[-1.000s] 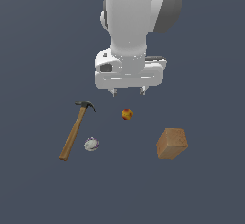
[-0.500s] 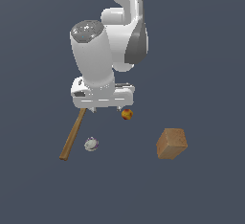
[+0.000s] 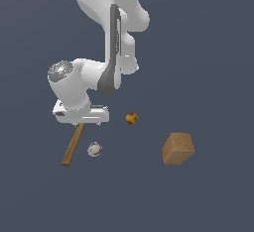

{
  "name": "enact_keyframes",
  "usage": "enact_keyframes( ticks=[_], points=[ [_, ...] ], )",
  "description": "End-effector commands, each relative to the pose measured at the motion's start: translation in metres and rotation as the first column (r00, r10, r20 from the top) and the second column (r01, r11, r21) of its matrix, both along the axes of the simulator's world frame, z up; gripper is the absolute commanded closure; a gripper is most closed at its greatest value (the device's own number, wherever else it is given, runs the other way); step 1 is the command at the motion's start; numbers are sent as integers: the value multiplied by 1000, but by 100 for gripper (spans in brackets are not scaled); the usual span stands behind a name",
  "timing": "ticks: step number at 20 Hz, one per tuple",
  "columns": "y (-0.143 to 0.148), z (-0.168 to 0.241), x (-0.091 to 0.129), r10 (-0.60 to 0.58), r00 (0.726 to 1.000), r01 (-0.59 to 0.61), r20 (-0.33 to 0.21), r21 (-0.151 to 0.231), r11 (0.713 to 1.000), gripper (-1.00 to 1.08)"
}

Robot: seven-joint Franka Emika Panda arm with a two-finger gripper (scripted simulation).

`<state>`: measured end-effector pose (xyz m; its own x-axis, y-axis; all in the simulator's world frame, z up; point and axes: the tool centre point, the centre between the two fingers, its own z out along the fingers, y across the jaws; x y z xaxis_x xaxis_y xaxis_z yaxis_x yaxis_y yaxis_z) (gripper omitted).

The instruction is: Pick up a designated object from a clutter of objects.

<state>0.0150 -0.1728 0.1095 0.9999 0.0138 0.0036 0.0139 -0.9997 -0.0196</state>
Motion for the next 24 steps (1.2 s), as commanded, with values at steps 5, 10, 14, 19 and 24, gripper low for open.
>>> enact_keyframes(
  ticks=[5,10,14,19,24],
  points=[
    [-38,-36,-15,-5,1000,5,-2,-16,1000,-92],
    [-47,-44,-19,-6,1000,6,-3,-19,1000,-92],
    [-45,-45,-19,-8,1000,7,-5,-18,1000,-92],
    [-46,-64,-20,-7,1000,7,-4,-19,1000,-92],
    [-46,-87,-20,-7,1000,7,-4,-19,1000,-92]
  ],
)
